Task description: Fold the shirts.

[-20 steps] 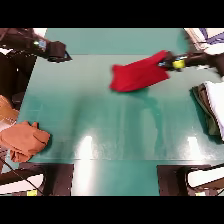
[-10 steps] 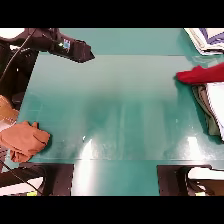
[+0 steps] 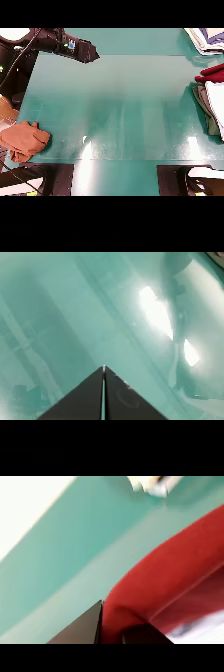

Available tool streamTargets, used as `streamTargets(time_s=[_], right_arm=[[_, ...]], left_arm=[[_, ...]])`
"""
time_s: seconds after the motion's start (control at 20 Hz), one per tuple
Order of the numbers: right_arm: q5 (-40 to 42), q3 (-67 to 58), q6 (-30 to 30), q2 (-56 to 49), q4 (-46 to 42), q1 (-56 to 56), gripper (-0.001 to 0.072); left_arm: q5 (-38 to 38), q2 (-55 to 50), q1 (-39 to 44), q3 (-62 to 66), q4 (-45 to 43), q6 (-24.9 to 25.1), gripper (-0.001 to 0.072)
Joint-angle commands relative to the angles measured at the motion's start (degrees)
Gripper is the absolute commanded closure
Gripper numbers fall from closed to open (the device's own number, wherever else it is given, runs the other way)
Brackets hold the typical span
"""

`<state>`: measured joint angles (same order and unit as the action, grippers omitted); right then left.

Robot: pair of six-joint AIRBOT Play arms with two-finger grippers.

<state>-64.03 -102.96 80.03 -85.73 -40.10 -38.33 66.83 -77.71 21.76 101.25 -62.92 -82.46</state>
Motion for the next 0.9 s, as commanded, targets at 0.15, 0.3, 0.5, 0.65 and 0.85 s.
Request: streamTargets(time_s=[0.15, 0.3, 0.5, 0.65, 0.85], right_arm=[[-7.7, -12.0, -0.6, 0.0, -5.4, -0.9, 0.0691], [-16.7, -12.9, -0.5, 0.2, -12.2, -1.2, 0.0691], [-21.9, -5.1, -0.4, 4.6, -18.6, -3.7, 0.0691], [-22.2, 4.6, 0.6, 10.9, -26.3, -7.5, 0.0691], [-22.9, 18.4, 0.5, 18.6, -29.1, -15.2, 0.0641]], left_arm=[[0.1, 0.0, 0.0, 0.0, -0.1, 0.0, 0.0683], [0.5, 0.0, 0.0, 0.0, -0.1, 0.0, 0.0683], [1.8, 0.0, 0.0, 0.0, -0.1, 0.0, 0.0683], [2.7, 0.0, 0.0, 0.0, -0.1, 0.4, 0.0683], [2.8, 0.0, 0.0, 0.0, -0.1, 0.4, 0.0683]])
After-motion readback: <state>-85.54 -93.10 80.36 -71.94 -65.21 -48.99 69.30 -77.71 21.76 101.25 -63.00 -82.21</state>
